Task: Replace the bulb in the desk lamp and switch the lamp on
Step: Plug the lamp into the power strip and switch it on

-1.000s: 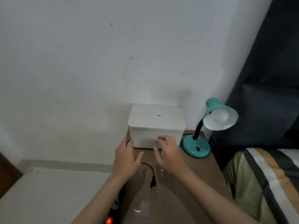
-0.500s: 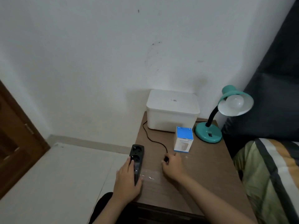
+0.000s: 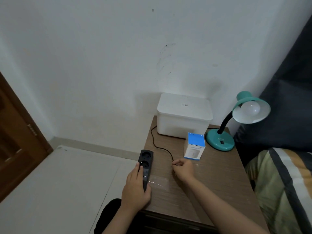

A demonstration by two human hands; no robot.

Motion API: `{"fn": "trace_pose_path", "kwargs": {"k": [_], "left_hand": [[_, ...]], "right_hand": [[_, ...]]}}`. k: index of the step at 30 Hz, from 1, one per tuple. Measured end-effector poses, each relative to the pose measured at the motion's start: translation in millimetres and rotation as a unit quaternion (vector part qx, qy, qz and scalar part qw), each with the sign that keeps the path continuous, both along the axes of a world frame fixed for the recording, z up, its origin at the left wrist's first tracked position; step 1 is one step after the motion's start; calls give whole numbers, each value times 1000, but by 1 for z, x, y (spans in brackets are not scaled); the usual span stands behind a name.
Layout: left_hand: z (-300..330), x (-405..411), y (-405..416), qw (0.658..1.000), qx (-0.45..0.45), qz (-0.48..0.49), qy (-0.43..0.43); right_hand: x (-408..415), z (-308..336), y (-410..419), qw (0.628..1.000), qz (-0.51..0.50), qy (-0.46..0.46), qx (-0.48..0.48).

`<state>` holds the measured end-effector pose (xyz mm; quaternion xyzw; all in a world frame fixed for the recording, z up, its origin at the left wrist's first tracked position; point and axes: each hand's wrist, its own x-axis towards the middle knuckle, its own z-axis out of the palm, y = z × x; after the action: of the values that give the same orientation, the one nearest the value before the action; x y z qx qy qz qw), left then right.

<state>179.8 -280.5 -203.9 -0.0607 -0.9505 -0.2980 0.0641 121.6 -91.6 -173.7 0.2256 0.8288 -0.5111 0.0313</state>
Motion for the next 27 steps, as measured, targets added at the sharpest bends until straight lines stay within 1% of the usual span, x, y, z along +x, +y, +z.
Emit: {"fn": "trace_pose_path", "kwargs": {"k": [1,3,5,8,13,16,18,23,25,27], "left_hand": [[0,0,0,1000,1,0,0],[0,0,1,1000,5,0,3],[0,0,1,1000,10,0,8],[0,1,1,1000,13,1,11],[0,1,1,1000,15,2,14],[1,1,2,1000,15,2,15],[0,1,2,1000,15,3,17],[-1,1,1,1000,16,5,12],[-2,1,1,1000,16,8,13],[-2,1,1,1000,18,10,14]], "right_hand": [[3,3,-1,1000,-2,10,-19],[6,8,-2,996,-12,24,-90],[8,10,-4,986,-18,19,-163],[9,9,-6,969,-16,7,-247],[13,19,-8,930,-12,-6,-367],[9,24,-9,912,-12,-31,-409],[6,27,-15,909,-4,-49,-415],[-4,42,-34,932,14,-57,-358],[-9,47,-43,945,8,-36,-326],[-15,48,-52,955,-18,7,-296]]}}
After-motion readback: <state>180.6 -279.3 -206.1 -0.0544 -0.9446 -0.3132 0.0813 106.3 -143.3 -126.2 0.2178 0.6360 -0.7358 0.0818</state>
